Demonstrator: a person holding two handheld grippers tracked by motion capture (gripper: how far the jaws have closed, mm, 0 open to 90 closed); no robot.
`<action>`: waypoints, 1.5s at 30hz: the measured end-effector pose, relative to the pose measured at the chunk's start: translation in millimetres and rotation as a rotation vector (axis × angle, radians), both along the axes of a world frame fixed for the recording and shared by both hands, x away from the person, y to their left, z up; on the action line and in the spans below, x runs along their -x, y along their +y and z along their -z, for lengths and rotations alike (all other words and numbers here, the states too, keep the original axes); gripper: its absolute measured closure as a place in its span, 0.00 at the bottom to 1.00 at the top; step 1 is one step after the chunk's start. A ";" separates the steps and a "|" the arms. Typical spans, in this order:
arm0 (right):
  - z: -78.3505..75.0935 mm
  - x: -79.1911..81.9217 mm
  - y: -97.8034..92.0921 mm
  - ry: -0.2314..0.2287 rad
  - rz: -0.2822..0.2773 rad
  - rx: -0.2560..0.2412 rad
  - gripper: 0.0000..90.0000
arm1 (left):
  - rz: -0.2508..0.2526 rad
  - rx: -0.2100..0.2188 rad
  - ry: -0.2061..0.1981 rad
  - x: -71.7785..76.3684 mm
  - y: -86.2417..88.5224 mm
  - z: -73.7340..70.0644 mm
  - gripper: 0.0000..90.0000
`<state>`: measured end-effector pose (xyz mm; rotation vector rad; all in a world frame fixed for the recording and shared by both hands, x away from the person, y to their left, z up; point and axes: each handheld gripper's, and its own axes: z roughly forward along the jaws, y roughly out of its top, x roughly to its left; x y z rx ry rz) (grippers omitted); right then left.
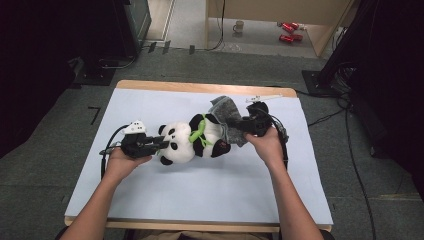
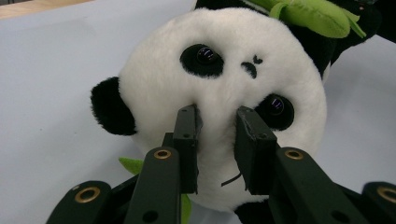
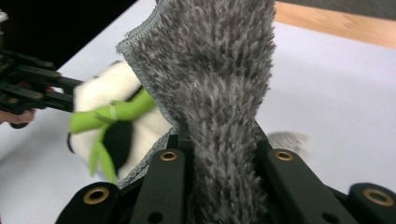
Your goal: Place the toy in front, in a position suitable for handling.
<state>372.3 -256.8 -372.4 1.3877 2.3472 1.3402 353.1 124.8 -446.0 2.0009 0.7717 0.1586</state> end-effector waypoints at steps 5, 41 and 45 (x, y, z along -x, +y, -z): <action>0.8 0.4 21.7 -0.005 -0.056 -0.003 0.85 | 0.003 0.005 0.002 0.2 -0.7 0.4 0.80; 58.5 -18.2 -12.6 0.176 -0.024 -0.047 0.84 | -0.006 0.019 0.019 0.6 0.5 1.0 0.78; 63.8 -20.0 -18.4 0.203 -0.005 -0.026 0.85 | -0.008 0.018 0.021 0.6 0.8 1.1 0.78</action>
